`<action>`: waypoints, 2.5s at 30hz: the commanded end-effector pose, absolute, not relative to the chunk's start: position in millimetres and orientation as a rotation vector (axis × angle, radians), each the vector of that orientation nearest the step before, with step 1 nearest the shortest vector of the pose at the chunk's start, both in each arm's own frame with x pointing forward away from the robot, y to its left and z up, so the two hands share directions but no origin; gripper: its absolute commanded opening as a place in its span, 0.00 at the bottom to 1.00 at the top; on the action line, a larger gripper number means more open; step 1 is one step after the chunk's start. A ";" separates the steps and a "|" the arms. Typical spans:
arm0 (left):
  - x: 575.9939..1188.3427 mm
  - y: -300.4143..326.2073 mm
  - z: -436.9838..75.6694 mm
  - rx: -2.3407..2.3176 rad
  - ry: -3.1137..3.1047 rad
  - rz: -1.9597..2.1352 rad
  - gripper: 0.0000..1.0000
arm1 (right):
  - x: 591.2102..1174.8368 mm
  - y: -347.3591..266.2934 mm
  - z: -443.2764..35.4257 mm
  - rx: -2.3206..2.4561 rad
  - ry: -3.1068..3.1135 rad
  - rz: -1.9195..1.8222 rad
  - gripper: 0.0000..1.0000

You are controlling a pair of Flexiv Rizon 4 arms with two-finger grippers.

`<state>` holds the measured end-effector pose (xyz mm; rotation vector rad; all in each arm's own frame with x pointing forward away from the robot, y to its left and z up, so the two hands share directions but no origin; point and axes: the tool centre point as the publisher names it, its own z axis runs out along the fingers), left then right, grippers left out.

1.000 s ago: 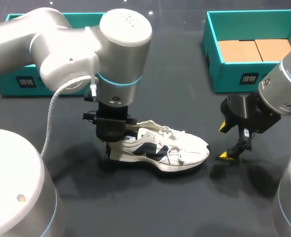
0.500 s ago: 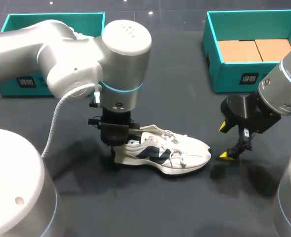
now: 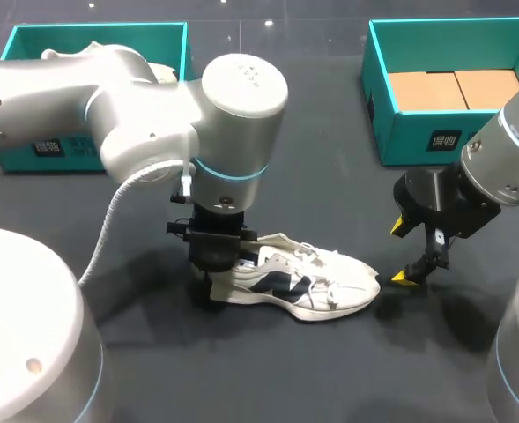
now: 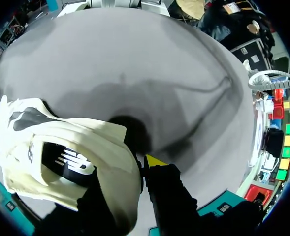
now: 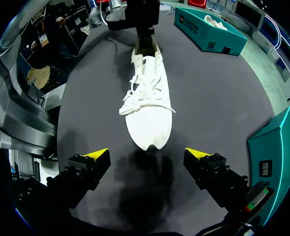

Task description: Take the shoe out of the shoebox, open the shoe tongue, remove and reinsert the insole, then place the shoe into the shoebox

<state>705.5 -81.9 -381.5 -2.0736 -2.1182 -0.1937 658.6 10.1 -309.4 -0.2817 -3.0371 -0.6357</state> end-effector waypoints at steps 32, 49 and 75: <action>692.7 -77.3 -321.4 -2.079 -2.262 -0.047 1.00 | 657.0 9.9 -310.2 -0.283 -3.041 -0.636 1.00; 672.3 -22.0 -247.4 -1.552 -2.571 0.458 1.00 | 657.0 9.9 -310.2 -0.283 -3.041 -0.636 1.00; 681.8 -8.1 -273.2 -0.682 -2.620 1.061 1.00 | 657.0 9.9 -310.2 -0.283 -3.041 -0.636 1.00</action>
